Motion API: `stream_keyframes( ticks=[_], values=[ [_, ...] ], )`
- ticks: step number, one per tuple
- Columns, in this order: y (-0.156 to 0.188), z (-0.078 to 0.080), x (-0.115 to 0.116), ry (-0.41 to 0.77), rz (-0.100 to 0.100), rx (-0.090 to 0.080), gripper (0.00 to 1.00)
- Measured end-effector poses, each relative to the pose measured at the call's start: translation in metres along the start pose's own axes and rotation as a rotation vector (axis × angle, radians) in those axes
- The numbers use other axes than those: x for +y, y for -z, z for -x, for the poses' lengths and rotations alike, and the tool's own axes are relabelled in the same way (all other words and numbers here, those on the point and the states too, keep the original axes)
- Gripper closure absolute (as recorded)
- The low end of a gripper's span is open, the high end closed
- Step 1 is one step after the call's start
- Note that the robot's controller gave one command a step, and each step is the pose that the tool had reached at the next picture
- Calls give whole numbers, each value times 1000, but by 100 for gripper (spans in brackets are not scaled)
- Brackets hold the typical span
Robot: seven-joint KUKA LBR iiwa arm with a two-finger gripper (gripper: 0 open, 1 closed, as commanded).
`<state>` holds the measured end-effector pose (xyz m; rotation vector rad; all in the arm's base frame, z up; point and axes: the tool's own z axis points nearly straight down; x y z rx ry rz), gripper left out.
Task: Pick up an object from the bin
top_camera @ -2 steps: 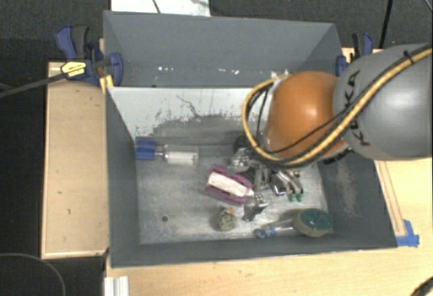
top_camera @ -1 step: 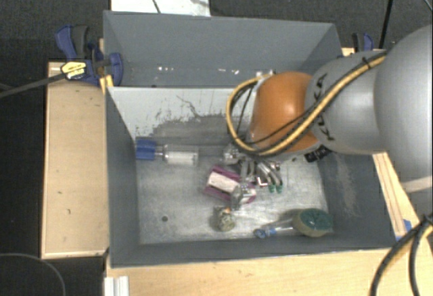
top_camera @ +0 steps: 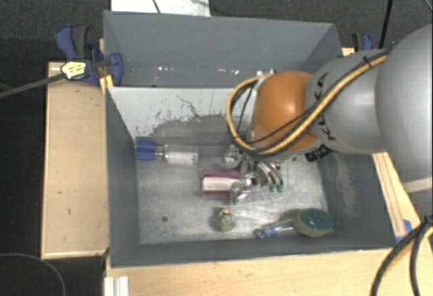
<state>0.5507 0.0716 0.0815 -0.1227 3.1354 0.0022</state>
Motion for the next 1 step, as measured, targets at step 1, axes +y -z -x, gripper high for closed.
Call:
stream_keyframes(
  ticks=[1],
  values=[
    [148, -4, 29, 59, 0, -5, 100]
  ],
)
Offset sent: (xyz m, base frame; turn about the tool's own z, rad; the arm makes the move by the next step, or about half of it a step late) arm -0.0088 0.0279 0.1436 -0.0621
